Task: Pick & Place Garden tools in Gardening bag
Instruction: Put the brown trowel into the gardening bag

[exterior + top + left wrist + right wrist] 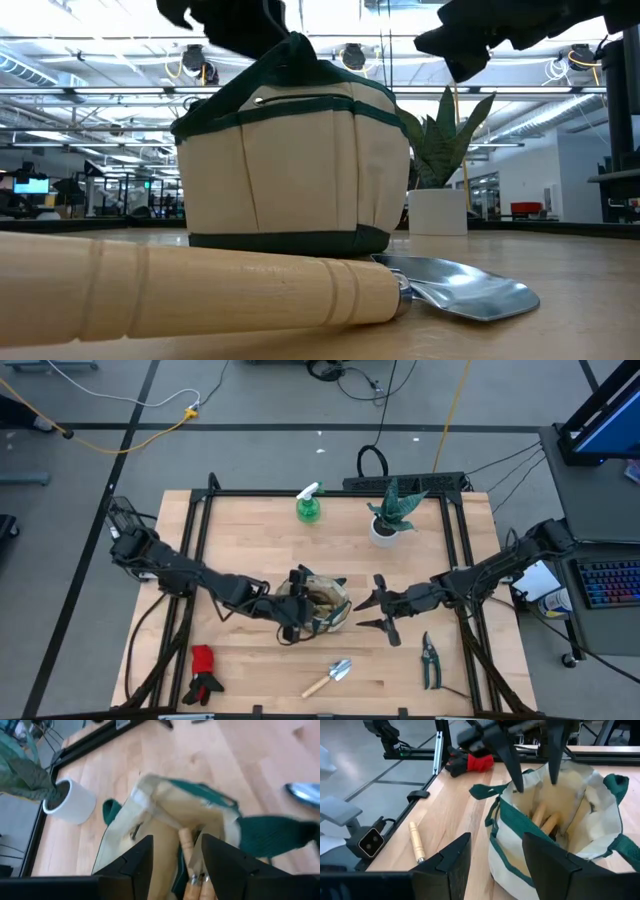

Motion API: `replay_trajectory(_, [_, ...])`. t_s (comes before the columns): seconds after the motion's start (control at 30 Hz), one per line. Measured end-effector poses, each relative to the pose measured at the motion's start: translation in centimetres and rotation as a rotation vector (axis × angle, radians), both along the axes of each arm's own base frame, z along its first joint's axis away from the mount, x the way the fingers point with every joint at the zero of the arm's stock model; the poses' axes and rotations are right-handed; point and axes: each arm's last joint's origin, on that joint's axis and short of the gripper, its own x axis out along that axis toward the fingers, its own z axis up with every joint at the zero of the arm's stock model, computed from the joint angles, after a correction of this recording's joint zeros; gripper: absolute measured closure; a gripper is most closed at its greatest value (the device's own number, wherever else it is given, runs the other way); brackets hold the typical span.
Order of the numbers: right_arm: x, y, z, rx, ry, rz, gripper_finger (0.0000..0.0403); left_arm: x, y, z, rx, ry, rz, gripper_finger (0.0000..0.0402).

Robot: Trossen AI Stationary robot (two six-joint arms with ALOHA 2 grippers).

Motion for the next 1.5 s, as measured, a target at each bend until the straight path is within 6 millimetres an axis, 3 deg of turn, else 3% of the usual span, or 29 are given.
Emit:
replay_trajectory(0.27, [0.0,0.0,-0.1,-0.002,0.006,0.001,0.0232,-0.1,-2.4,2.3,-0.006,-0.089,0.016,0.0230])
replay_trajectory(0.5, [-0.1,0.0,-0.4,-0.004,0.034,-0.001,0.0232,-0.5,-3.9,3.2,-0.195,-0.128,0.064,0.0236])
replay_trajectory(0.77, [-0.2,0.0,-0.6,-0.013,0.061,-0.001,0.0232,-1.5,-5.8,3.2,-0.409,-0.145,0.143,0.0236])
replay_trajectory(1.27, [0.0,0.0,-0.3,-0.264,-0.032,0.086,0.0232,-3.1,-8.9,3.3,-0.791,-0.154,0.295,0.0236])
replay_trajectory(1.5, [0.0,0.0,-0.3,-0.374,-0.061,0.122,0.0232,-1.8,-10.9,0.9,-0.838,-0.165,0.283,0.0236])
